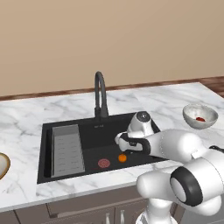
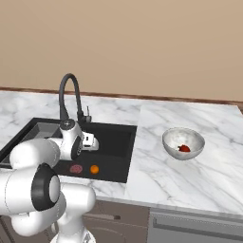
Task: Pick the bell peppers from the cabinet and place them in one bowl. Pick the tangerine from the sink and place it in the other bowl.
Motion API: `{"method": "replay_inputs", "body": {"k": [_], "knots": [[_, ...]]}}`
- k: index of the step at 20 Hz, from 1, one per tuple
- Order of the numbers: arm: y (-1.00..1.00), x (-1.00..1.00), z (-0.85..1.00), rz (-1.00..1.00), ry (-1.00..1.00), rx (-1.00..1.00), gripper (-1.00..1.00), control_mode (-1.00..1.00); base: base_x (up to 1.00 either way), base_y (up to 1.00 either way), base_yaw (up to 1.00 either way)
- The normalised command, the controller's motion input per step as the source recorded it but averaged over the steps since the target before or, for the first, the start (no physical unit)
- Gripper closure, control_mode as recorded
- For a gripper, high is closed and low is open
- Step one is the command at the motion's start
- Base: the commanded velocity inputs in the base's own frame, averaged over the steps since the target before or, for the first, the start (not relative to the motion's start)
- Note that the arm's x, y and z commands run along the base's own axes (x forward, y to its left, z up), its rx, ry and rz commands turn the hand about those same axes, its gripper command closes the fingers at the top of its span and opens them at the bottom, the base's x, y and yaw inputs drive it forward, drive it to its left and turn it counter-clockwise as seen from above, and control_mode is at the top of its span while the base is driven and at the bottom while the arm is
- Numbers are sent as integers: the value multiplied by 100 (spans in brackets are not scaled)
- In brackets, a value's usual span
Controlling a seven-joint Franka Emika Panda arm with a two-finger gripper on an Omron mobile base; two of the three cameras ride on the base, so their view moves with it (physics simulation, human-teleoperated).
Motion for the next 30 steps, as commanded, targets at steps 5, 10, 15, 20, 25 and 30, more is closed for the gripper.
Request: {"method": "replay_inputs", "body": {"k": [5, 10, 15, 20, 25, 30], "knots": [[-2, 0, -10, -1, 0, 0, -100, -100, 0, 0, 0], [-7, 0, -30, -1, 0, 0, -100, -100, 0, 0, 0], [-2, 0, -32, 0, 0, 0, -100, -100, 0, 0, 0], [0, 0, -26, 0, 0, 0, -100, -100, 0, 0, 0], [0, 0, -35, 0, -4, 0, -100, -100, 0, 0, 0], [0, 0, -30, 0, -9, 1, -100, -100, 0, 0, 0]]}}
